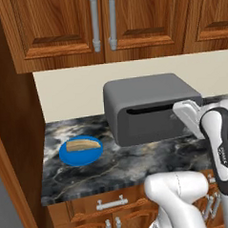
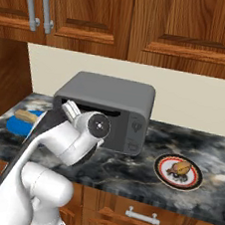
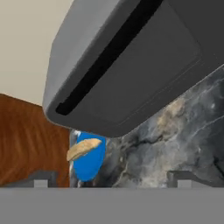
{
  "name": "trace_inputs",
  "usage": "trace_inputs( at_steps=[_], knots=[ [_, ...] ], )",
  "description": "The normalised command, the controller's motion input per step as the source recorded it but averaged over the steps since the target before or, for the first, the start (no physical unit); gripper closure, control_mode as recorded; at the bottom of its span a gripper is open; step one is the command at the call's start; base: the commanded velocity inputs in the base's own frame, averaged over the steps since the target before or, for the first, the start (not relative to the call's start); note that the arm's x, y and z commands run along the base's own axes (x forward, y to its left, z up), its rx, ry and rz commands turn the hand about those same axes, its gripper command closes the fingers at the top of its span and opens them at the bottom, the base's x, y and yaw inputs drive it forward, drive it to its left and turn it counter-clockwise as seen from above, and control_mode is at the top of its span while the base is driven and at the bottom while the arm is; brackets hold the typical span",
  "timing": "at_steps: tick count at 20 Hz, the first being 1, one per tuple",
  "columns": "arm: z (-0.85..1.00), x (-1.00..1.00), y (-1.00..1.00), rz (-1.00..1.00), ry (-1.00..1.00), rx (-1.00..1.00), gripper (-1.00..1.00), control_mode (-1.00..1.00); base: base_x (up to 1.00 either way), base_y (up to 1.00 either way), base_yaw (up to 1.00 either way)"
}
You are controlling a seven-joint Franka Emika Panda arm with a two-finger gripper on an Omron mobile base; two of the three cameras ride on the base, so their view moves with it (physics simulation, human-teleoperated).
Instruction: Open the toaster oven door. Place the baguette on the top rack in the toaster oven and place the chicken drumstick on the bottom rack.
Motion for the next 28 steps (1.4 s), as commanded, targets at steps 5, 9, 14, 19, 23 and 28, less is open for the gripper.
trace_inputs(
  at_steps=[5, 9, 14, 19, 23, 28],
  knots=[
    [-0.02, 0.3, -0.02, -0.11, -0.13, 0.49, -1.0, -1.0, 0.0, 0.0, 0.0],
    [0.33, 0.4, -0.05, -0.12, -0.04, 0.36, -1.0, -1.0, 0.0, 0.0, 0.0],
    [-0.03, 0.28, -0.05, -0.06, 0.0, 0.07, -1.0, -1.0, 0.0, 0.0, 0.0],
    [0.0, 0.42, -0.15, 0.01, -0.01, 0.17, -1.0, -1.0, 0.0, 0.0, 0.0],
    [-0.12, 0.55, -0.08, 0.0, 0.0, 0.08, -1.0, -1.0, 0.0, 0.0, 0.0],
    [-0.26, 0.56, -0.03, 0.0, 0.0, 0.03, -1.0, -1.0, 0.0, 0.0, 0.0]
  ],
)
